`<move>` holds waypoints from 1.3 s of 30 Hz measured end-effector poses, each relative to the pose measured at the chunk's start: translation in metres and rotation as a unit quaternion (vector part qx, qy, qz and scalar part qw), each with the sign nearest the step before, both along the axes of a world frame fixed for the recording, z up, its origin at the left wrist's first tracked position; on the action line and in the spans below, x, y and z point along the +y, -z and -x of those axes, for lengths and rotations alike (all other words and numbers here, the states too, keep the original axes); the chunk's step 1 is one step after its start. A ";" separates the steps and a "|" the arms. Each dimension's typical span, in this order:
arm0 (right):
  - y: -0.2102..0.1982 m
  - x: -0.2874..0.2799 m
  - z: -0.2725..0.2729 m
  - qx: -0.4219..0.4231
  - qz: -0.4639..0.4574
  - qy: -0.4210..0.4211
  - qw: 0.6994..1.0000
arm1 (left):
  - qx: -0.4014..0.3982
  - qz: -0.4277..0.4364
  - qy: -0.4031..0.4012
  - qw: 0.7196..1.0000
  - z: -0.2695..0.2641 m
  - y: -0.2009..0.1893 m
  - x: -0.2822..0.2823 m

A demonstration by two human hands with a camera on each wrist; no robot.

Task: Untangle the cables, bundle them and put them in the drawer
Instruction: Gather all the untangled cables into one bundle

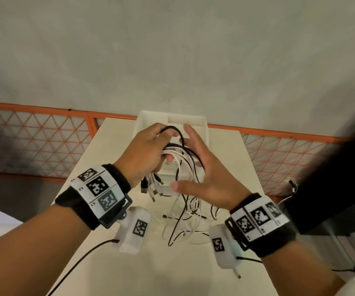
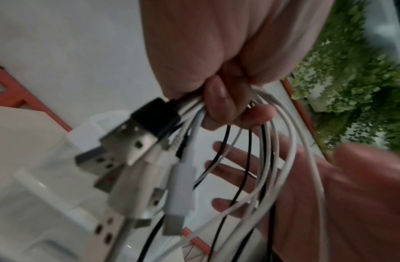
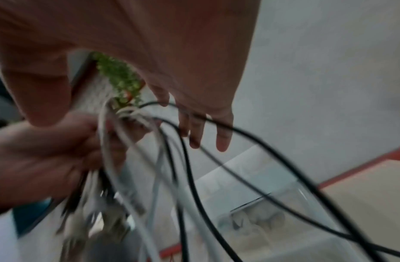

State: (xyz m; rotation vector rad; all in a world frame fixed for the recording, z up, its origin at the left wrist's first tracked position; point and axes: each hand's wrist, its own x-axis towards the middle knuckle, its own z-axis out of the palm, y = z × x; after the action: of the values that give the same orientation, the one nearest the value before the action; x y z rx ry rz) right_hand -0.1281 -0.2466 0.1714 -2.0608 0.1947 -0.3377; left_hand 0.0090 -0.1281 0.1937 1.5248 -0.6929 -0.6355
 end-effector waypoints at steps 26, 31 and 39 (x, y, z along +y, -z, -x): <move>0.032 -0.063 0.007 -0.042 0.034 0.406 0.912 | 0.022 -0.080 -0.014 0.996 -0.022 0.050 0.033; 0.022 -0.056 -0.001 -0.115 0.008 0.424 0.898 | 0.098 -0.109 -0.011 0.989 -0.019 0.076 0.030; 0.018 -0.044 -0.004 -0.081 0.032 0.340 0.936 | 0.133 -0.210 0.163 0.955 -0.026 0.074 0.039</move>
State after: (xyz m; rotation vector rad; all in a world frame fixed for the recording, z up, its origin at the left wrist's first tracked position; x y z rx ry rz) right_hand -0.1244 -0.2908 0.1538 -1.9605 0.8097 -0.9416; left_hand 0.0345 -0.0889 0.1195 1.6774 -0.6310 -1.2802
